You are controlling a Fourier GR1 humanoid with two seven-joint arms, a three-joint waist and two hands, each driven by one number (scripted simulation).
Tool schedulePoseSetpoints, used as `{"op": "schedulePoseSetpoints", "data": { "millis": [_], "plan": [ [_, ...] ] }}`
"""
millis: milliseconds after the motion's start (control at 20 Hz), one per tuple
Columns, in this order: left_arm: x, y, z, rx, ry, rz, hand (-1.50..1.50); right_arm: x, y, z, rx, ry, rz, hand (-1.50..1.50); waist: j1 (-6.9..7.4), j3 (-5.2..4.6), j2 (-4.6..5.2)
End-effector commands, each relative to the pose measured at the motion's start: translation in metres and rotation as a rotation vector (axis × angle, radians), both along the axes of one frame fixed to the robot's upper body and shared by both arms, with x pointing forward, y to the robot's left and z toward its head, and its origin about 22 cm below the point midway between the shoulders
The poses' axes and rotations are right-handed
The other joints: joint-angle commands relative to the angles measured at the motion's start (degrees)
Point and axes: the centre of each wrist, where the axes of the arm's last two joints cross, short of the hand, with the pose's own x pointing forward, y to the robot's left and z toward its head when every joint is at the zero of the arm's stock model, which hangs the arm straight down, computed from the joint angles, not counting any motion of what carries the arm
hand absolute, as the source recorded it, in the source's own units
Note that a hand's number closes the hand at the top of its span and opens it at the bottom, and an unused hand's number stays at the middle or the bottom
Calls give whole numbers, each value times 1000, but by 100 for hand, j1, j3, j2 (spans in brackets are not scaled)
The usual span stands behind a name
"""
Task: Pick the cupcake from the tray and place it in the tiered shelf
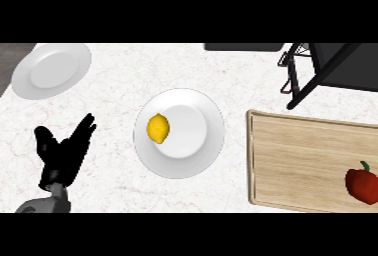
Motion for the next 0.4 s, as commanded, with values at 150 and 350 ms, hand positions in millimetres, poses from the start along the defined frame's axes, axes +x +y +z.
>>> {"op": "schedulePoseSetpoints", "data": {
  "millis": [150,350],
  "plan": [
    [-5,0,-21,-13,67,5,0,-62,-56,-8,42,-7,11,-150,-49,-26,61],
    [9,-5,-1,-16,51,2,0,-75,-66,-12,46,-23,30,-150,-11,-23,51]
  ]
}}
